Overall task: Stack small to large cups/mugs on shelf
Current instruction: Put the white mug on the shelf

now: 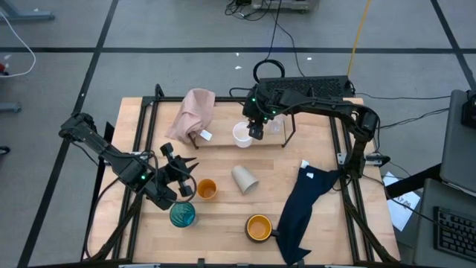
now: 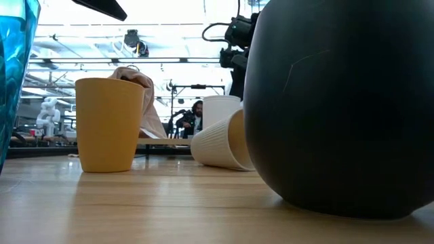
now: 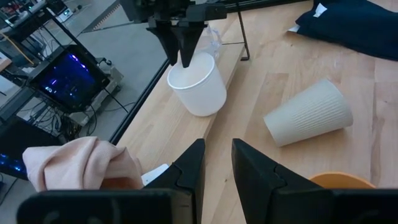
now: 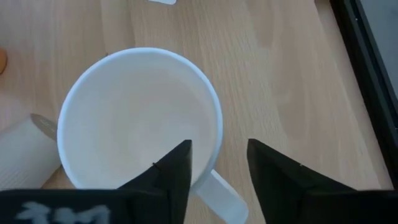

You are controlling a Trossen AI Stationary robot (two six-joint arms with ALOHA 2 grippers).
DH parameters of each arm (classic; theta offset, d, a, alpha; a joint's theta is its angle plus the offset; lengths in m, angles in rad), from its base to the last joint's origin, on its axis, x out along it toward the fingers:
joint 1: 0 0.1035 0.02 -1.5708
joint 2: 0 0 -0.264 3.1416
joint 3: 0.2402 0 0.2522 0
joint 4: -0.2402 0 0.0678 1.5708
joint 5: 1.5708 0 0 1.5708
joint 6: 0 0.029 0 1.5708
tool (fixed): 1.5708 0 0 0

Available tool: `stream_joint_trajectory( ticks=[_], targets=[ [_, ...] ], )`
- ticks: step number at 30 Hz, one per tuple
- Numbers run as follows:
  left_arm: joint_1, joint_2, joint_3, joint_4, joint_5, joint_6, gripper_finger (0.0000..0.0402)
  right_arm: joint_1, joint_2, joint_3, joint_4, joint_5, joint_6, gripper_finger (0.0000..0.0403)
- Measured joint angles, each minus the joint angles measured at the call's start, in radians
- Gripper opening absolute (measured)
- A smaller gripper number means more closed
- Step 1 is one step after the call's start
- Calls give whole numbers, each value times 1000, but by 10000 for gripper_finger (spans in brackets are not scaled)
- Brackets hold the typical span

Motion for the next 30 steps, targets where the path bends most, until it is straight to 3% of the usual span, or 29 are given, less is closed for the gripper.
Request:
stream_joint_trajectory(
  ticks=[8,18,30],
  targets=[
    [0,0,0,0,0,0,81,0,0,0,0,0,-6,95],
    [0,0,0,0,2,0,81,0,0,0,7,0,-40,7],
    [0,0,0,-1,2,-9,81,-8,0,0,8,33,-62,5]
  ],
)
